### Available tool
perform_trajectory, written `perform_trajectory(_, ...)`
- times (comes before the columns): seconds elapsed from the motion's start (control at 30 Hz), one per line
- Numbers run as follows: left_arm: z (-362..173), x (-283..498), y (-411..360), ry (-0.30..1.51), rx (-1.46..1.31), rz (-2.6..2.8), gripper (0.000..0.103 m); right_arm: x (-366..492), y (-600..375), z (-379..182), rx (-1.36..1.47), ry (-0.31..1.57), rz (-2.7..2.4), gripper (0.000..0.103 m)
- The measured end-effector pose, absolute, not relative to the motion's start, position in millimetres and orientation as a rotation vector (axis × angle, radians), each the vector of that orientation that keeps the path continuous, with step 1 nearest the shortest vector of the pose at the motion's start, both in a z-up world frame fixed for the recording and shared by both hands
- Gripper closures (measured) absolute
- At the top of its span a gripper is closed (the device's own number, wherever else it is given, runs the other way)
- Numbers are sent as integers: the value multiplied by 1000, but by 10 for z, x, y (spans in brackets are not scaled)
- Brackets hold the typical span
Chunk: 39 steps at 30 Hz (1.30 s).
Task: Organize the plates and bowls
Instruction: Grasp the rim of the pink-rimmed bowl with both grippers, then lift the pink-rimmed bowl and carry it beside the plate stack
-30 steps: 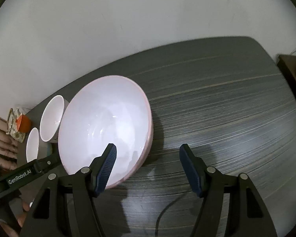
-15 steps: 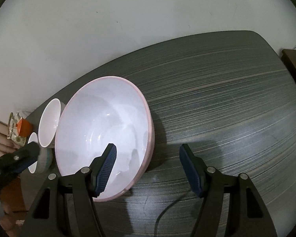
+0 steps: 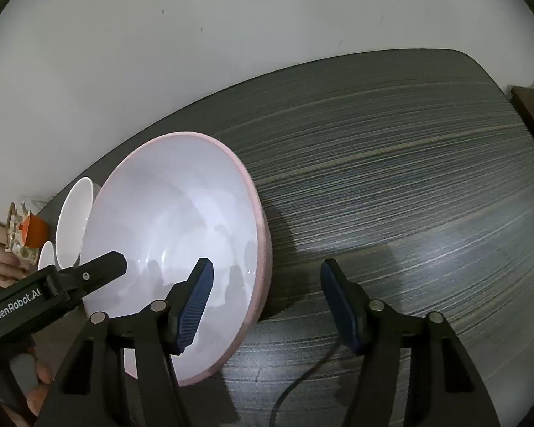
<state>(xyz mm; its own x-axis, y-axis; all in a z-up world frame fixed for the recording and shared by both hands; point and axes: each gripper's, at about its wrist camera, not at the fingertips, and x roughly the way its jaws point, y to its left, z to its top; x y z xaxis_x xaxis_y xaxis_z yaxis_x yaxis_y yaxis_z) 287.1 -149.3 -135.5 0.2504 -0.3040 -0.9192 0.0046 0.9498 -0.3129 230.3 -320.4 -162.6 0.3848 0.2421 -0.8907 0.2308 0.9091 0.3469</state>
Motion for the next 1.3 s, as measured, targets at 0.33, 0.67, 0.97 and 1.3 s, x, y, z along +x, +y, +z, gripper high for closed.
perform_trajectory(0.33, -1435, 2764, -1516, 1322, -282, -235, 90, 2340, -3135, -1736, 481, 1220, 46, 84)
perform_trajectory(0.67, -1211, 2397, -1457, 1271, -279, -233, 90, 2142, -3055, -1564, 476, 1206, 47, 84)
perform_trajectory(0.97, -1044, 1760, -1153, 1262, -269, -205, 90, 1751, -3006, -1329, 480, 1166, 93, 84)
perform_trajectory(1.3, -754, 1175, -680, 1238, -284, -203, 90, 1137, -2634, -1088, 482, 1167, 136, 84)
